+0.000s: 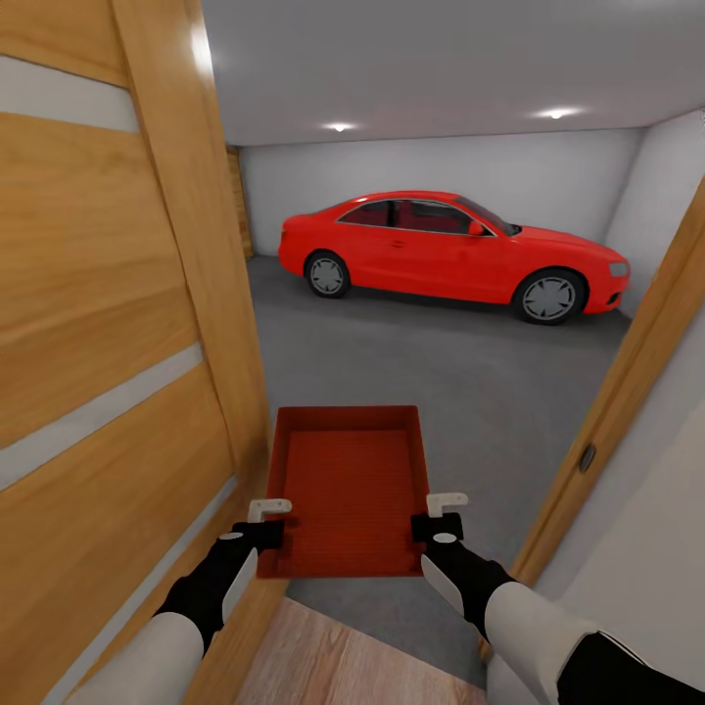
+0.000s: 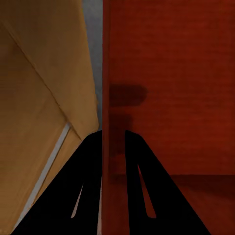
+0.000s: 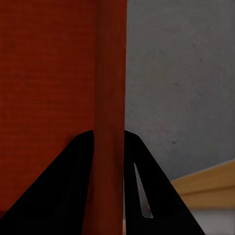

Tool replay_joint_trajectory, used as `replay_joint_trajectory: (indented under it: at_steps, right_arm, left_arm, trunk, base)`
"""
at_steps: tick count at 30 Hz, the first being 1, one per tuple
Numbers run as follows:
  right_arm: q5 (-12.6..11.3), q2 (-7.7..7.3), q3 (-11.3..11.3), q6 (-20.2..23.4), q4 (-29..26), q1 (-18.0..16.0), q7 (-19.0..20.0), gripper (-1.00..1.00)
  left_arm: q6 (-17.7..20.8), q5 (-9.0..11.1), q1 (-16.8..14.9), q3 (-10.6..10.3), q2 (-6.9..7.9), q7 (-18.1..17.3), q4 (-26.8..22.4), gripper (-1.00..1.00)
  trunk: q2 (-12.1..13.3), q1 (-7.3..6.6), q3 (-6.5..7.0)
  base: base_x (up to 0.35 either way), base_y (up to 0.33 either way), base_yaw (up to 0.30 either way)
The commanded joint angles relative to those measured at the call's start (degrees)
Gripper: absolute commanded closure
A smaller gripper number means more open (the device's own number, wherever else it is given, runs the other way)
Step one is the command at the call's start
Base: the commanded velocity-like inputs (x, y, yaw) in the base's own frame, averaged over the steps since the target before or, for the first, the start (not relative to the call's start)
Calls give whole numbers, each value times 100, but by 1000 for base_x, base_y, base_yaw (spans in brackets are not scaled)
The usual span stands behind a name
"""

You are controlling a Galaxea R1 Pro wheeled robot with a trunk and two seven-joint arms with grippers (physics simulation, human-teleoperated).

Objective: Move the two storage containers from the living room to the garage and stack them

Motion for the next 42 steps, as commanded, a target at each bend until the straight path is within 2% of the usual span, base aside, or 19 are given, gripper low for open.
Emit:
replay_joint_trajectory:
  at_steps: [1,24,42]
  right_arm:
    - [-92,-180,93,1,134,-10,-184,100]
    - [-94,-172,88,-33,134,-10,-351,100]
    - [-103,-164,88,-31,143,-10,-391,100]
  left_arm:
    - [27,105,-3,-100,4,53,-15,100]
    - [27,78,-3,-107,4,56,-15,100]
    - [27,77,-3,-109,4,66,-15,100]
  trunk:
    - [-13,4,-14]
    - [-13,4,-44]
    - [-13,4,-44]
  base:
    - [84,106,-83]
    - [129,116,-79]
    - [106,57,-220]
